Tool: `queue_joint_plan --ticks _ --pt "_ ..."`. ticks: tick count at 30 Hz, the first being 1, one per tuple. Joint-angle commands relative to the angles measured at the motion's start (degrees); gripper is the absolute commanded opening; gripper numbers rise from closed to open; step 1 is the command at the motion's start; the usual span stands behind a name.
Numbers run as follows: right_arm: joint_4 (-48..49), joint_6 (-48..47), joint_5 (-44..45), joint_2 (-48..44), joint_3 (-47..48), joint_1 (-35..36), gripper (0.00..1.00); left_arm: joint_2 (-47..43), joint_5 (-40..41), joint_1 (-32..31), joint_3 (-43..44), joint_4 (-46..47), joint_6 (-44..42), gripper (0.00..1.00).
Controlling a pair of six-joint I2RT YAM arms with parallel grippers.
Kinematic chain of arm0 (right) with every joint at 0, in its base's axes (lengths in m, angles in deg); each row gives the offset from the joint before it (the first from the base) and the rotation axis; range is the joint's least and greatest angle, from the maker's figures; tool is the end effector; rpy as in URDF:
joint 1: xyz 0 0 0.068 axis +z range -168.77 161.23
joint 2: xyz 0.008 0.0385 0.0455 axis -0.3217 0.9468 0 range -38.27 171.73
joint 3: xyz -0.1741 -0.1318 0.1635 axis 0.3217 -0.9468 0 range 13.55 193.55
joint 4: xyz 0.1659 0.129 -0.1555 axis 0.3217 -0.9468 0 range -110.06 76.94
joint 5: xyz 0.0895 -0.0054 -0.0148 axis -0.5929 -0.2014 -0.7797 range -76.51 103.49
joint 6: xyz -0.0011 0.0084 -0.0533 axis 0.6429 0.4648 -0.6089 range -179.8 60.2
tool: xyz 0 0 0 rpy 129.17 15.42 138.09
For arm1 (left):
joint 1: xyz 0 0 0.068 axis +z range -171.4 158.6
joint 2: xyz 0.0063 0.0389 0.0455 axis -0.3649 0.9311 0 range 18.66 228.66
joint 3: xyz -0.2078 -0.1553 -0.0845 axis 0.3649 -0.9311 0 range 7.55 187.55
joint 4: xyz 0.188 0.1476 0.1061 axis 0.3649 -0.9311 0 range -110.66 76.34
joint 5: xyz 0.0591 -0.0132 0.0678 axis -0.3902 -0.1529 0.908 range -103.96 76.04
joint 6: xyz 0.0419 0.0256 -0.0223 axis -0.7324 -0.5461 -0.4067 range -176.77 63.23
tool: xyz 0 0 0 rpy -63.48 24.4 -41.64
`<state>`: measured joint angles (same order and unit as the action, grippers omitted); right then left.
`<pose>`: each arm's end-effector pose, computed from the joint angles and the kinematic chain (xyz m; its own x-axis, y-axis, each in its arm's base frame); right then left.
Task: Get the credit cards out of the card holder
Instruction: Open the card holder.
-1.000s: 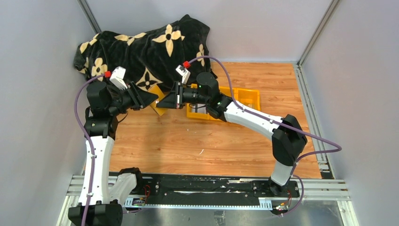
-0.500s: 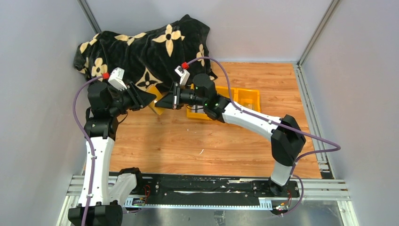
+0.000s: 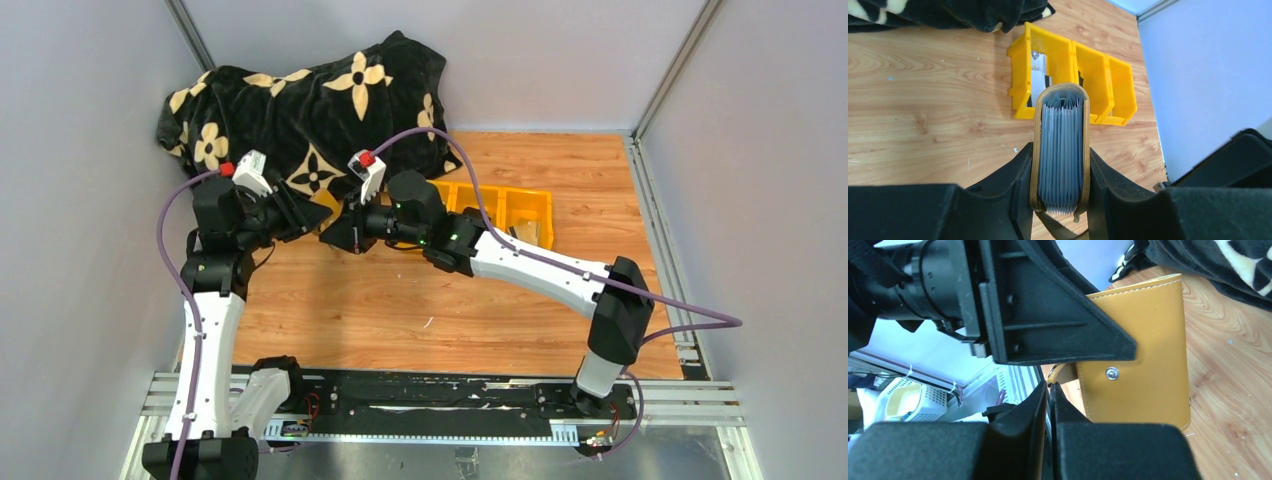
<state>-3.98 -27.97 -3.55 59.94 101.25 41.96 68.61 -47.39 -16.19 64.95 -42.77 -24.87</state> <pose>0.1951 0.3693 0.3863 -0.5259 0.0932 -0.8454 -0.8238 0.1917 0.5336 0.1827 -0.0029 0.3686 -0.5414 -0.4921 -0.6817 0.1744 0.7274 -0.6636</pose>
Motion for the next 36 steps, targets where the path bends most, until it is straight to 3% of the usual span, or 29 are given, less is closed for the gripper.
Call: queue_joint_plan --ticks 1,2,4,7,11,19,29,32,36 --pt "0.71 -7.12 0.6 -5.57 -0.6 1.23 0.28 1.25 0.06 0.02 1.06 -0.64 -0.37 0.0" --pt "0.8 -8.11 0.8 -6.82 -2.18 1.23 0.45 1.81 -1.18 -0.02 1.4 -0.65 -0.19 0.0" --pt "-0.54 -10.33 2.74 -9.55 -4.62 0.96 0.67 2.68 -4.64 -0.04 2.23 -0.29 0.28 0.0" --pt "-3.17 -11.96 4.86 -12.91 -6.77 -1.01 0.76 3.21 -9.47 0.02 3.4 0.35 0.27 0.0" --pt "-9.59 -12.92 5.62 -13.45 -5.46 -3.85 0.79 2.35 -15.04 0.02 3.79 2.0 0.33 0.0" --pt "-12.74 -8.57 -9.11 -11.32 -5.0 -9.91 0.8 -0.67 -23.98 -0.03 4.1 5.6 1.89 0.0" --pt "-3.27 -2.12 -25.96 -7.89 -5.4 -10.09 0.8 -1.4 -28.63 -0.03 4.91 6.98 3.52 0.0" --pt "-2.55 -1.31 -26.69 -6.91 -4.58 -10.05 0.7 -2.05 -29.8 -0.04 5.04 7.47 4.39 0.0" --pt "-1.85 -0.24 -27.19 -6.39 -3.92 -10.4 0.43 -3.1 -30.54 -0.03 5.25 7.66 4.71 0.0"
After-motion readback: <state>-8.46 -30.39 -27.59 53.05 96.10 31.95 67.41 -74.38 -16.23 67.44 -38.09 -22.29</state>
